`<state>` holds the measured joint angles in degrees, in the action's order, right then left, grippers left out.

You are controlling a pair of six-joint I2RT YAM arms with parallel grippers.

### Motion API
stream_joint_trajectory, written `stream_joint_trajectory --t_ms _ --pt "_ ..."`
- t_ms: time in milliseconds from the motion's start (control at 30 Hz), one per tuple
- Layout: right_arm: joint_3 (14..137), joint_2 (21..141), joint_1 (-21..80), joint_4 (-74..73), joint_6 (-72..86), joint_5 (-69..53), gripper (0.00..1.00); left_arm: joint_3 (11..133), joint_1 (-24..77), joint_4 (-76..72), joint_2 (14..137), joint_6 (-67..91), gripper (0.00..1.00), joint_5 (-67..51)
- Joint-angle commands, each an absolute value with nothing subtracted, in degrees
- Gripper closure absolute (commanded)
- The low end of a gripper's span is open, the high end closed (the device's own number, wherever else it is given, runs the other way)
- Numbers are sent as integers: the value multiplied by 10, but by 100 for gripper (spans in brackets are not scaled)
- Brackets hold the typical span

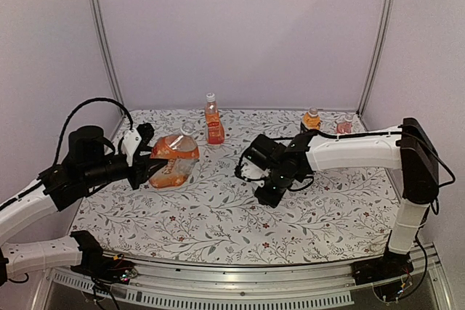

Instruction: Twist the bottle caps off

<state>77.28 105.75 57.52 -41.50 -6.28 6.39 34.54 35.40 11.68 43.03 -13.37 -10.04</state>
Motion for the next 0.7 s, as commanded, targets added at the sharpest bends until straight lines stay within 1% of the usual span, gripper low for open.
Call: stream_joint_trajectory --t_ms 0,100,167,333,367,400,467,633,667 --pt "763 1089 562 -407 -19 41 100 340 345 105 425 -120 86 -115" --pt "760 1105 561 -406 -21 39 99 338 345 105 426 -119 86 -129" --pt "758 1118 559 -408 -20 34 96 338 345 106 426 -118 86 -136" --pt "756 1129 554 -408 -14 22 82 343 345 105 430 -123 86 -140" --pt "757 1129 555 -408 -13 20 78 344 345 105 430 -125 86 -141" --pt "757 1129 554 -411 -12 17 71 345 345 105 431 -126 86 -142" --pt "764 1127 553 -420 -12 16 53 348 345 105 433 -126 85 -144" --pt "792 1095 553 -444 -3 38 18 353 345 106 434 -130 85 -160" --pt "798 1084 553 -445 -3 34 10 354 345 106 433 -132 85 -167"
